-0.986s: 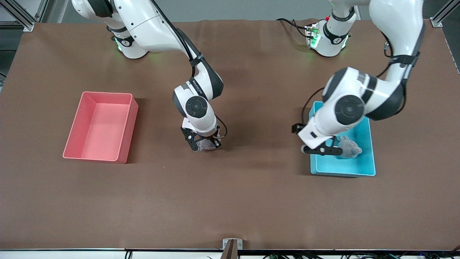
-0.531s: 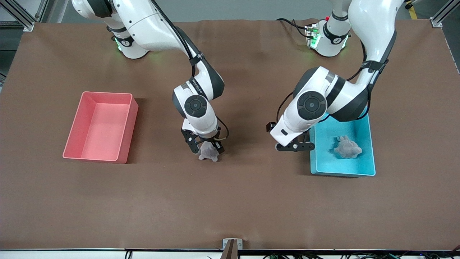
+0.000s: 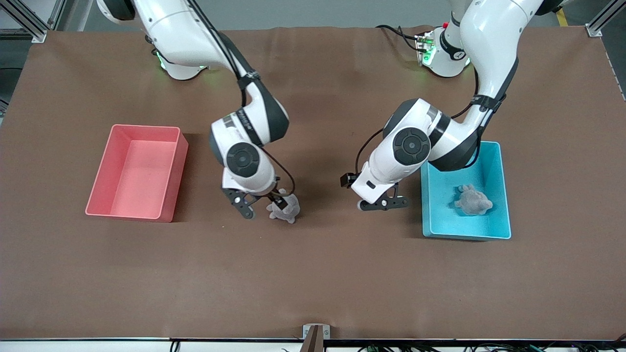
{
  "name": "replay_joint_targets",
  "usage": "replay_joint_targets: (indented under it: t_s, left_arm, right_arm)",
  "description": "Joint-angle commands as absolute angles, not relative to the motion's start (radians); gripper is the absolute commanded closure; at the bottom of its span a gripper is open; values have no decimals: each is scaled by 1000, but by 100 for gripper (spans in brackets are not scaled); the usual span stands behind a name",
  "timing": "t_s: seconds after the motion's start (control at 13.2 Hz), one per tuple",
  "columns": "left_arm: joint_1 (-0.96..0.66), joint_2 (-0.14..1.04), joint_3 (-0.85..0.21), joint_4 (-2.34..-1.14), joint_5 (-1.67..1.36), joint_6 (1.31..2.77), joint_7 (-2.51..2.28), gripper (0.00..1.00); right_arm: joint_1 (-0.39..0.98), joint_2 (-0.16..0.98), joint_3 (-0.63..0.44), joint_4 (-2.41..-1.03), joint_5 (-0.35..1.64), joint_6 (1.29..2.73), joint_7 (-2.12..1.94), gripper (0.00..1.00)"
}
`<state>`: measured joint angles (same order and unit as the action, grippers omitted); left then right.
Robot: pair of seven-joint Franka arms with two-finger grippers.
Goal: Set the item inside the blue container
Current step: 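Withdraw the right gripper while the left gripper descends to the second plush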
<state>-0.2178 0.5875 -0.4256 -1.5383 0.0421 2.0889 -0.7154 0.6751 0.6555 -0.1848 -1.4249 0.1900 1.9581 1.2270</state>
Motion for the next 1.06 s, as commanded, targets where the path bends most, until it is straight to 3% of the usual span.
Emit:
replay_joint_targets:
  t_s: [0.0, 0.15, 0.68, 0.99]
  left_arm:
    - [-253, 667, -426, -1450, 26, 2143, -788, 1]
    - [-285, 713, -426, -1414, 26, 2239, -846, 1]
    - [-409, 859, -420, -1353, 26, 2623, -920, 2]
    - [-517, 923, -370, -1304, 26, 2720, -936, 3]
  right_arm:
    - [574, 531, -181, -1498, 190, 1885, 989, 0]
    - [487, 462, -183, -1534, 177, 1838, 788, 0]
    - [200, 376, -181, -1494, 44, 1691, 229, 0]
    - [71, 377, -183, -1405, 40, 1637, 46, 0]
